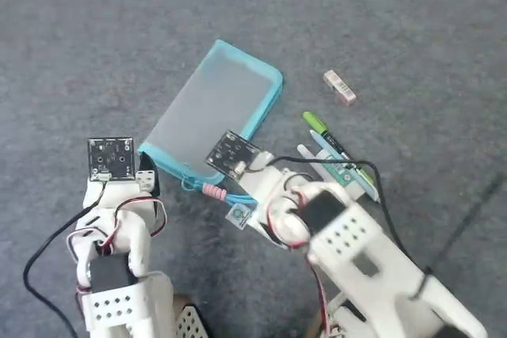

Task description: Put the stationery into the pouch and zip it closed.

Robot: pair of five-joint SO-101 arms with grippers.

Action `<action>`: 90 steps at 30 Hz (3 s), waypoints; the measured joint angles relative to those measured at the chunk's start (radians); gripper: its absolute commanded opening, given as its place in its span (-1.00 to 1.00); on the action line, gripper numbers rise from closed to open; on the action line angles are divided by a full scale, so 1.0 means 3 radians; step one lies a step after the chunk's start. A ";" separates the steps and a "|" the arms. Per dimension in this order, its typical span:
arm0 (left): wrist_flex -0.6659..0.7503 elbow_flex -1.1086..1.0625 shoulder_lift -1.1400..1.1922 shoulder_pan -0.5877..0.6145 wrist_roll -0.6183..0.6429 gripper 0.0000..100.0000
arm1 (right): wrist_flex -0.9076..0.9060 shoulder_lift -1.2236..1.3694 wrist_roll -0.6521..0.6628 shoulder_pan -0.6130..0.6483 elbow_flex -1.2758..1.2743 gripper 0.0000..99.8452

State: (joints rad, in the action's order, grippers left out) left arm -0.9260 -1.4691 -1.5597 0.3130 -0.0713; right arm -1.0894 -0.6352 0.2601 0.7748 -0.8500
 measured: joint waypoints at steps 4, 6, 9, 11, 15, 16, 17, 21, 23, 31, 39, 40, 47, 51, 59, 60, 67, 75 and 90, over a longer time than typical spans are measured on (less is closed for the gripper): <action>0.0000 0.0000 0.0000 0.0000 0.0000 -0.78 | 0.0077 0.0537 0.0005 0.0189 0.0297 -0.68; 0.0000 0.0000 -0.0005 0.0066 0.0000 -0.78 | 0.0113 0.0767 0.0005 0.0266 0.0486 -0.68; 0.0000 0.0000 -0.0005 0.0153 0.0000 -0.78 | 0.0286 0.1064 -0.0026 0.0358 0.0696 -0.68; 0.0000 0.0000 -0.0005 0.0174 -0.0005 -0.78 | 0.0435 0.1243 -0.0046 0.0409 0.0808 -0.68; 0.0000 0.0000 -0.0005 0.0174 -0.0005 -0.78 | 0.0593 0.1570 -0.0051 0.0465 0.0987 -0.68; 0.0000 0.0000 -0.0005 0.0174 -0.0005 -0.78 | 0.0614 0.1662 -0.0051 0.0476 0.1043 -0.68; 0.0000 0.0000 -0.0005 0.0174 -0.0005 -0.78 | 0.0624 0.1759 -0.0051 0.0486 0.1105 -0.68; 0.0000 0.0000 -0.0005 0.0174 -0.0005 -0.78 | 0.0629 0.2153 -0.0056 0.0491 0.1355 -0.68; 0.0000 0.0000 -0.0005 0.0174 -0.0005 -0.78 | 0.0629 0.2353 -0.0056 0.0491 0.1437 -0.68; 0.0000 0.0000 -0.0005 0.0174 -0.0005 -0.78 | 0.0629 0.2598 -0.0061 0.0491 0.1611 -0.70; 0.0000 0.0000 -0.0005 0.0174 -0.0005 -0.78 | 0.0537 0.2598 -0.0056 0.0486 0.1611 -0.98; 0.0000 0.0000 -0.0005 0.0174 -0.0005 -0.78 | 0.0486 0.2598 -0.0056 0.0460 0.1621 -0.99; 0.0000 0.0000 -0.0005 0.0174 -0.0005 -0.78 | -0.0266 0.2460 0.0020 -0.0164 0.1867 -0.98; 0.0005 0.0000 -0.0005 0.0174 -0.0005 -0.77 | -0.0736 0.2025 0.0123 -0.0537 0.1923 -0.98; 0.0005 0.0000 -0.0005 -0.0199 -0.0077 -0.76 | -0.1135 0.1048 0.0256 -0.0859 0.1923 -0.98; 0.0000 0.0005 -0.0005 -0.0312 -0.0097 -0.74 | -0.1171 0.0941 0.0266 -0.0854 0.1923 -0.98; -0.0199 0.0368 -0.0010 -0.0895 -0.0102 -0.46 | -0.1309 0.0578 0.0271 -0.0844 0.1923 -0.98; -0.0174 0.0358 -0.0005 -0.0992 -0.0102 -0.46 | -0.1345 0.0557 0.0271 -0.0864 0.1969 -0.98; 0.0153 0.0092 -0.0005 -0.0972 -0.0220 -0.46 | -0.2092 0.0557 0.0271 -0.0511 0.2506 -0.98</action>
State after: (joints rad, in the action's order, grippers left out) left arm -0.8800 -1.4415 -1.5612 0.0215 -0.1373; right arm -1.7169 -0.4680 0.3414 0.6214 -0.0982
